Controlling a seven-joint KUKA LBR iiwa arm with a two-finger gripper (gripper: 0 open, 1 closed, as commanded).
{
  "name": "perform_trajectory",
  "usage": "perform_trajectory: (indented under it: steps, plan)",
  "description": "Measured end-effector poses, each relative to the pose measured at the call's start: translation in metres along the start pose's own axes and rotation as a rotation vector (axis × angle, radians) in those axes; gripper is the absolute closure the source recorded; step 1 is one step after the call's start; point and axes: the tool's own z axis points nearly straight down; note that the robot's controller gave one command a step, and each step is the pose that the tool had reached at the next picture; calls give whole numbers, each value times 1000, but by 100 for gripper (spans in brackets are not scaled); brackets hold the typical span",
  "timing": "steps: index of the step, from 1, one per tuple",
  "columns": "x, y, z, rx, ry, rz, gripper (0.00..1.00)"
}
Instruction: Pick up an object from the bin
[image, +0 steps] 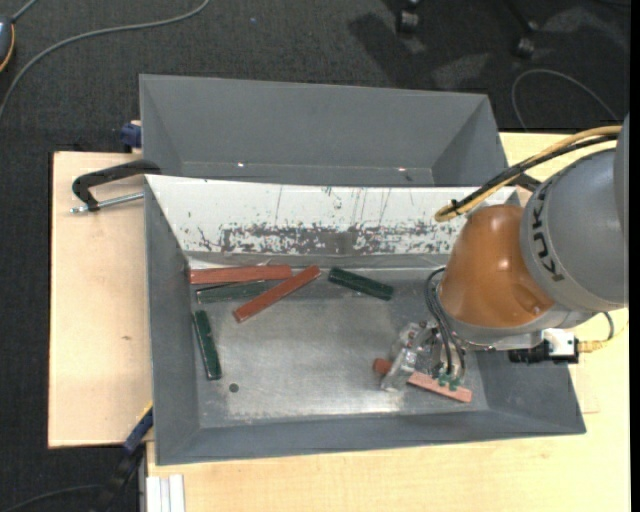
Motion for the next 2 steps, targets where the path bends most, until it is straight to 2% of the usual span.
perform_trajectory:
  steps: [1, 2]
  plan:
    - [-1, 1, -34, -3, -9, -1, 100]
    - [-3, 2, -84, -4, -11, -2, 100]
